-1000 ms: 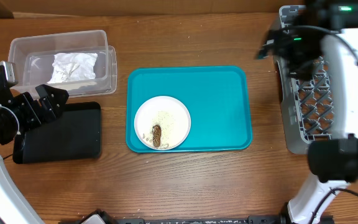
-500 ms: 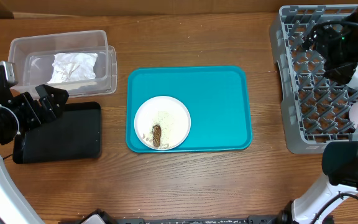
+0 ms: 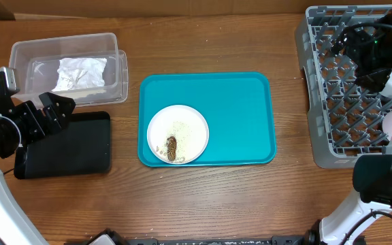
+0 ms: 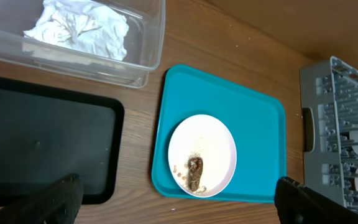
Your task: Sort waste into correct bins and load items into the dishwasher
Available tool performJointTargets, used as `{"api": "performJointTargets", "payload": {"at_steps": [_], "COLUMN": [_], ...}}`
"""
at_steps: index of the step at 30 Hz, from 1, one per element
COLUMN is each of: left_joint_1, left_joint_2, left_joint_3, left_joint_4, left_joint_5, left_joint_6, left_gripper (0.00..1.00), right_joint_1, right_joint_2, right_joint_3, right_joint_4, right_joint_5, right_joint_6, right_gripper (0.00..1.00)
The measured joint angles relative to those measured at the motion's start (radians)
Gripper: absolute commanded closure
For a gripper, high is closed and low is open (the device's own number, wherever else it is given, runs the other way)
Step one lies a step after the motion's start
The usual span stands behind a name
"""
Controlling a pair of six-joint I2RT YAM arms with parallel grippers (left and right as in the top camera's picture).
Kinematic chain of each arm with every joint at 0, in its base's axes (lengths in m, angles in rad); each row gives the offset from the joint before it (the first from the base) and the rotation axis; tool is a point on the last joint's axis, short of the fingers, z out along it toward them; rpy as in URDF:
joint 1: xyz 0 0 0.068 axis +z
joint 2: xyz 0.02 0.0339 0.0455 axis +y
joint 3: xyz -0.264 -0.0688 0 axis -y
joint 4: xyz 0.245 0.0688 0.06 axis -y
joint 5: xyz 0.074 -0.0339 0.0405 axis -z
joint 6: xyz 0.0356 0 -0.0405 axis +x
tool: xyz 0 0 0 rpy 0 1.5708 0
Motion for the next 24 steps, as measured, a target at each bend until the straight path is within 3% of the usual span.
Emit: {"api": "performJointTargets", "payload": {"at_steps": [11, 15, 20, 24], "left_joint_1": [0.000, -0.032, -0.230, -0.344], "left_joint_2": [0.000, 0.000, 0.000, 0.000], "left_joint_3": [0.000, 0.000, 0.000, 0.000], "left_joint_4": [-0.046, -0.122, -0.169, -0.135], "left_joint_5": [0.067, 0.150, 0.189, 0.195], "left_joint_6": [-0.287, -0.245, -0.154, -0.152], "left_gripper": [0.00, 0.00, 0.00, 0.00], "right_joint_1": [-0.001, -0.001, -0.001, -0.001], "right_joint_2": [0.000, 0.000, 0.000, 0.000], "right_joint_3": [0.000, 0.000, 0.000, 0.000], "right_joint_4": [0.000, -0.001, 0.000, 0.000], "right_joint_5": [0.002, 0.003, 0.003, 0.003], "right_joint_6": [0.000, 0.000, 0.000, 0.000], "right_gripper": [0.00, 0.00, 0.00, 0.00]}}
